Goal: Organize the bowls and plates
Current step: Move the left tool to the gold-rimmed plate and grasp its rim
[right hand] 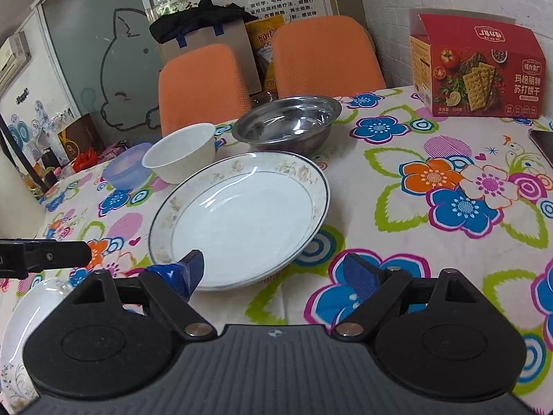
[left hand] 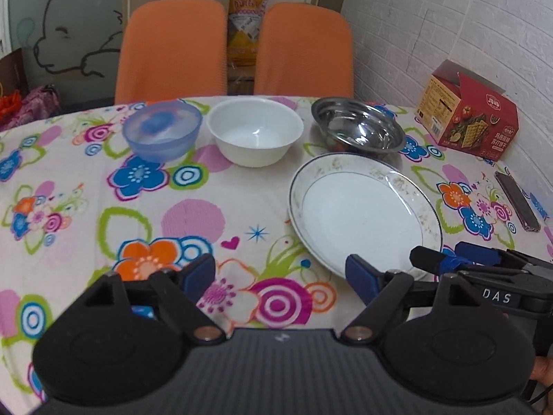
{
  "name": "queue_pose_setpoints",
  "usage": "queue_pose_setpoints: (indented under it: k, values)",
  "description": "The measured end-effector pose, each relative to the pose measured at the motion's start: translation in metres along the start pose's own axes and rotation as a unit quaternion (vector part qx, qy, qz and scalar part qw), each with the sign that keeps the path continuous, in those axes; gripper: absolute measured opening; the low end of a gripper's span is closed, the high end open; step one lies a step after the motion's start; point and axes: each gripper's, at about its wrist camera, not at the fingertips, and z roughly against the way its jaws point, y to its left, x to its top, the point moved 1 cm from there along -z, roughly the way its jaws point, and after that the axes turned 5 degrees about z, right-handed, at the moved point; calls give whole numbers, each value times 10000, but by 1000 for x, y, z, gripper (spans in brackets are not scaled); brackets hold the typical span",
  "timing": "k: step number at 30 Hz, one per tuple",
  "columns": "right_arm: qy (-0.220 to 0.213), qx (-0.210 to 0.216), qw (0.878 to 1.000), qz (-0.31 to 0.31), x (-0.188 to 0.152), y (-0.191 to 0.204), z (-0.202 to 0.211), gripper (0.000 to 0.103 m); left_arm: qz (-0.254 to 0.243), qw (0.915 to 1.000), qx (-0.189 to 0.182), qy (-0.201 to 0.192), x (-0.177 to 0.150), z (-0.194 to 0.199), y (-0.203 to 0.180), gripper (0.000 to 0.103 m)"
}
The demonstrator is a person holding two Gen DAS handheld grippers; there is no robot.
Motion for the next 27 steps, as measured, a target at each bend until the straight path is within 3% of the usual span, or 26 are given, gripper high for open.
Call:
queue_pose_setpoints:
  k: [9,14,17,21,24,27]
  values:
    - [317,-212,9987,352,20,-1,-54,75,324,9964,-304,725,40,-87,-9,82]
    - [257,-294,9956,853,18,9,-62,78,143,9978,-202,611,41,-96,-12,82]
    - [-1,-209,9954,937,11,8,-59,79,49,9983,-146,570,39,-96,-14,82]
    - [10,-260,9955,909,13,10,-59,79,-150,9984,10,539,34,-96,-23,76]
    - [72,-235,9961,848,14,18,-59,80,-340,9981,33,504,31,-94,-32,51]
    - [-38,-198,9953,945,9,23,-61,81,-336,9981,32,519,32,-94,-33,47]
